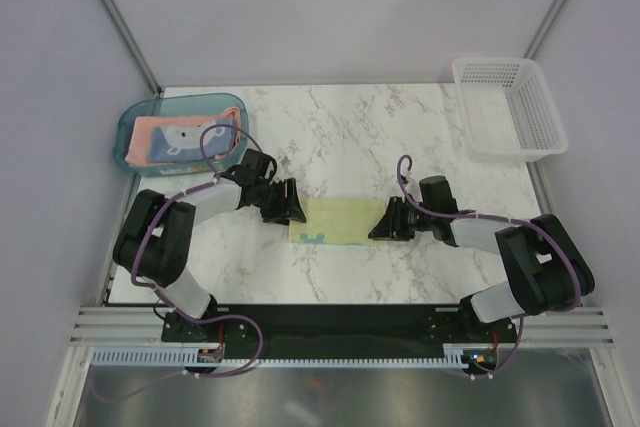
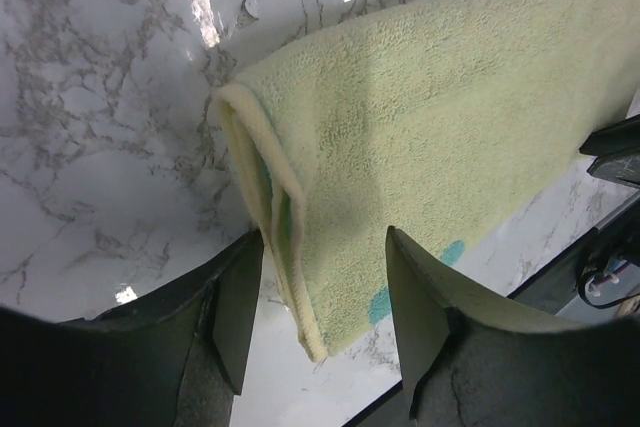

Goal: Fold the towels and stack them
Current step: Neatly place the folded towel into the bin

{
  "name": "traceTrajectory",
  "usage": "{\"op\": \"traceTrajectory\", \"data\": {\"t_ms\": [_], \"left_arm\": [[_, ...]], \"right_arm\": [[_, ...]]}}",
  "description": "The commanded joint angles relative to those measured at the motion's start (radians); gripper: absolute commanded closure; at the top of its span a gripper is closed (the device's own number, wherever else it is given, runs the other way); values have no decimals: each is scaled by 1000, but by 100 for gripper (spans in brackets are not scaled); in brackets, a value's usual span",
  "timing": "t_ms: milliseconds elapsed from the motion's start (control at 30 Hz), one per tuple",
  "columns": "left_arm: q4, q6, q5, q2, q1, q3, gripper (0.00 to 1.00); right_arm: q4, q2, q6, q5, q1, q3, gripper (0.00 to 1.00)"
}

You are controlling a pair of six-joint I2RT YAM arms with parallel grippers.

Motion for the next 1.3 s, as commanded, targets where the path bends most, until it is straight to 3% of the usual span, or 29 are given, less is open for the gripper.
{"op": "traceTrajectory", "data": {"t_ms": [0,267,367,400,467,533,600,633,667,800,1000,1267], "left_arm": [[45,-46,12,29,-2,-32,41],[49,-68,1,55,-14,-40,53],[51,-68,22,82,-45,-9,65],[49,-68,21,84,-52,-5,76],[48,-72,16,78,-66,8,83],[17,-81,1,69,-69,40,97],[-38,-75,-51,53,-72,87,98],[-108,-71,-77,47,-75,147,98],[-138,-66,-105,41,-75,181,98],[-266,-38,-239,55,-75,353,98],[-506,49,-414,177,-57,647,98],[-690,176,-647,349,49,985,98]], "right_arm": [[46,-5,-27,-5,0,-6,69],[32,-77,-4,2,-1,-13,69],[21,-125,19,1,0,-3,68],[4,-139,21,-2,-1,5,66],[-23,-183,18,-4,0,29,64],[-66,-238,16,-4,0,46,62],[-103,-277,31,1,0,72,55],[-112,-318,42,7,-1,82,46],[-120,-341,53,16,0,92,3],[-152,-438,94,59,0,120,2],[-266,-446,56,50,-1,213,2],[-295,-449,16,56,-1,261,2]]}}
